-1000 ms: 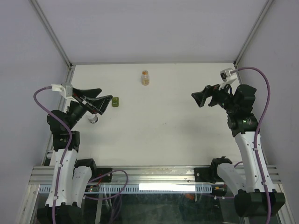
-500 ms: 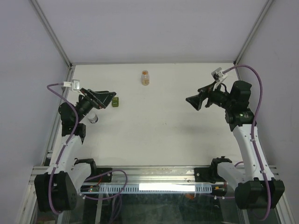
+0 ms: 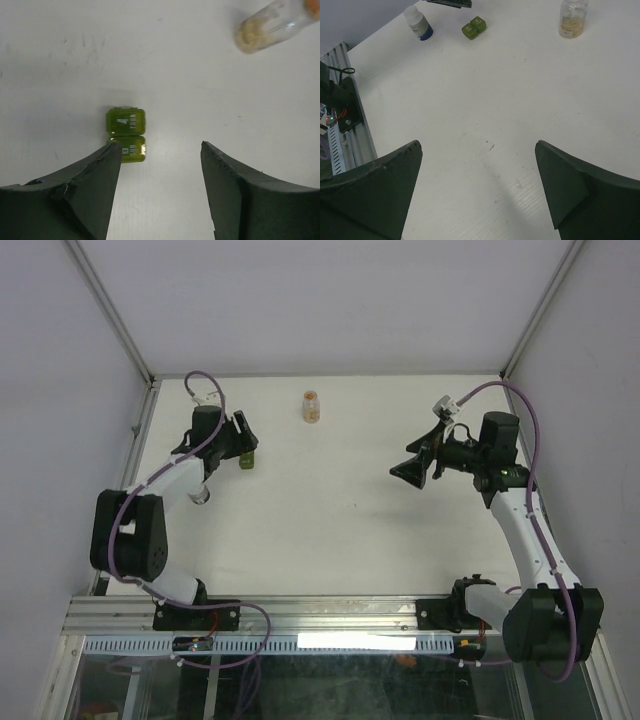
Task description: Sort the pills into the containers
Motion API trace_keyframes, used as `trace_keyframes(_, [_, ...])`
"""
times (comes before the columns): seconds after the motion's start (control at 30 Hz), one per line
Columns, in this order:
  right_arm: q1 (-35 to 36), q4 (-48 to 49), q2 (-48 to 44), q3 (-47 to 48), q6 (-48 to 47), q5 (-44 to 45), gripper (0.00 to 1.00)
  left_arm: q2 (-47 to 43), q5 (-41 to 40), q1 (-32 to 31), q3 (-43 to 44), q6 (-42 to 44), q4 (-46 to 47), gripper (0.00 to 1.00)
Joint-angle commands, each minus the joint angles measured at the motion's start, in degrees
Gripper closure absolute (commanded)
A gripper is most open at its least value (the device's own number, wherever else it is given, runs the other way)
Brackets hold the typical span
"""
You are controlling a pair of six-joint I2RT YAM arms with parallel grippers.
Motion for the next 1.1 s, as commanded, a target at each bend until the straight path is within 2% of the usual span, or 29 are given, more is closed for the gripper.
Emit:
trace_keyframes(0.0, [0.0,-0.7,0.6,-0.1,-3.0,-2.5,0.01,9.6,-10.2,-1.7,9.2,8.4,-8.2,0.34])
trace_keyframes(0.03, [-0.1,-1.0,0.7,-0.1,-3.4,-2.5,0.01,11.2,-10.5,-1.8,10.5,8.7,-9.1,0.33])
trace_keyframes(0.13, [0.0,-1.5,1.1,-0.1,-3.7,-2.7,0.01,14.8,-10.6,-2.0,12.3,8.8,-9.8,0.13])
trace_keyframes(0.3, [0.0,-1.7,1.3,-0.1,-3.9,-3.2,0.01,18.3,-12.8,-3.7,13.9,9.7,-10.9,0.12])
trace_keyframes(0.33, [0.0,-1.9,1.5,-0.1,-4.0,-3.2,0.01,18.6,-13.1,-3.9,14.1,9.8,-11.3,0.14])
trace_keyframes(0.43, [0.0,-2.2,1.5,-0.2,-4.3,-3.1,0.01,19.2,-13.3,-4.6,14.4,10.1,-11.7,0.31])
trace_keyframes(0.53, [-0.1,-2.3,1.5,0.0,-4.4,-3.2,0.01,19.5,-13.7,-5.3,14.5,10.5,-12.3,0.43])
trace_keyframes(0.73, [-0.1,-2.8,1.5,0.1,-4.3,-3.5,0.01,20.0,-14.2,-6.1,14.4,10.9,-13.4,0.47])
trace_keyframes(0.83, [0.0,-2.9,1.4,0.1,-4.2,-3.5,0.01,19.9,-13.6,-6.8,14.6,11.9,-13.7,0.62])
trace_keyframes(0.97, [0.0,-3.0,1.2,0.1,-4.3,-3.5,0.01,18.2,-13.1,-9.8,14.2,14.5,-13.8,0.68])
trace_keyframes(1.07, [-0.1,-3.1,1.1,0.0,-4.6,-3.5,0.01,15.8,-8.9,-13.1,12.9,17.9,-13.1,0.70])
